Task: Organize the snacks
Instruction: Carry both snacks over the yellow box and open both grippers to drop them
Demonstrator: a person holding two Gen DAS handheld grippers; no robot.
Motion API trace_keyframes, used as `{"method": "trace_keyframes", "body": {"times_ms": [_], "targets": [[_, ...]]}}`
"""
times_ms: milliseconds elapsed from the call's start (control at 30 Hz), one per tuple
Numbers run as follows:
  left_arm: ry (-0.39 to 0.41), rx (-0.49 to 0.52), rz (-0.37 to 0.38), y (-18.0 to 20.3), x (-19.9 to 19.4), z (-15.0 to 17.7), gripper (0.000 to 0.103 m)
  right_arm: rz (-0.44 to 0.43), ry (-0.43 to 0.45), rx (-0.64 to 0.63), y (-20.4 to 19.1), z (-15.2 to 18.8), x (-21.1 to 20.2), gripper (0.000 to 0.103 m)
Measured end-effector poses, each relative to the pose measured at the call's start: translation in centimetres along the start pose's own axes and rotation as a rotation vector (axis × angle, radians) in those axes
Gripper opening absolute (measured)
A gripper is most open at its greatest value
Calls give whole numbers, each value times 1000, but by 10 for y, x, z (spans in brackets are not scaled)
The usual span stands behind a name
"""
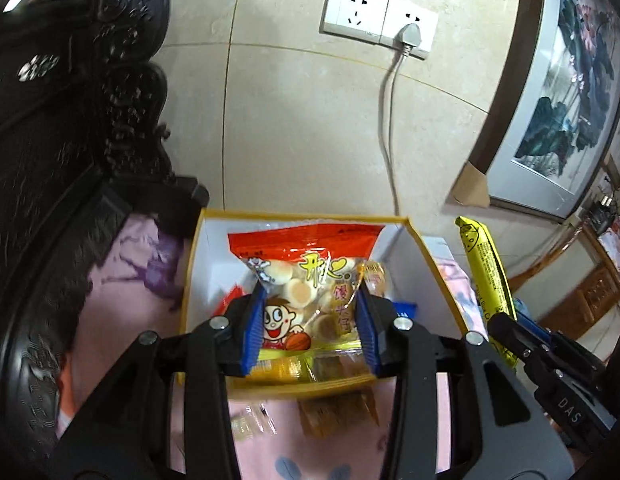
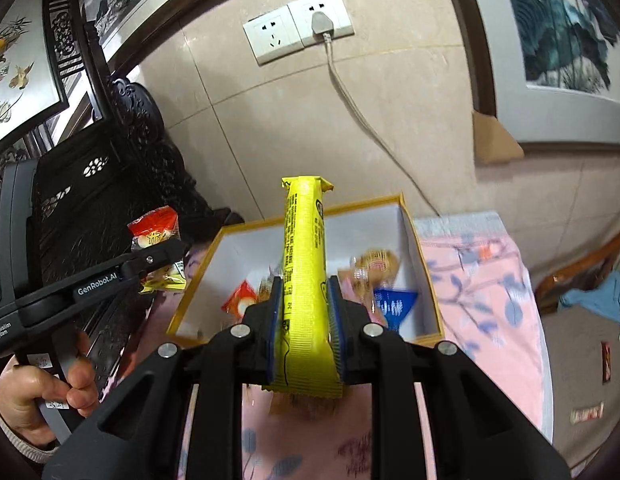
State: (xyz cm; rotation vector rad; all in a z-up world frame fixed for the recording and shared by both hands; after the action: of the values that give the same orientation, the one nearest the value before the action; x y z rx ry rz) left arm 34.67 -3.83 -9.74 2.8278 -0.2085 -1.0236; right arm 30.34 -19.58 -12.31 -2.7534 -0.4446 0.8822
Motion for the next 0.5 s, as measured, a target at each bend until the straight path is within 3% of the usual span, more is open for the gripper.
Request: {"method": "trace_keyframes", "body": {"times_ms": [167,200,233,267,300,333,400,500], "targets": [[1,37,-21,2,22,-21,43,-6,3,-20,-1,-22,27,22],[-8,42,-25,2,27,-24,70,-7,-6,-27,-2,-25,32,25],[-7,40,-40,0,28,-26,89,20,-6,-33,0,-29,36,31],[25,29,-104,-6,24,-32,101,58,5,-32,2,-33,36,63],[65,23,-141,-11,17,-37,101,99,32,-23,5,-37,32,88],[78,23,-134,-11,14,-39,101,114,74,-11,6,-40,25,97],[87,19,-87,-14,6,-40,101,94,111,-26,3,-42,15,101],[85,-16,-101,-28,0,-37,101,108,84,-63,2,-33,13,101]]}}
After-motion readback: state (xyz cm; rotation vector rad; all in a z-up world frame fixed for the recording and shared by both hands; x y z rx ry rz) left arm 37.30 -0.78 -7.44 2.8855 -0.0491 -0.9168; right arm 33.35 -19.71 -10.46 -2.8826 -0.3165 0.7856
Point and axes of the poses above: each gripper's, at about its wrist camera, not at the fingertips, and x roughly the way its jaws point, y to its right, z to its underside, the point moved 8 cm from there along x, roughly the way its jaws point, and after that the axes turned 1 degree about y, right-handed, at the moved point
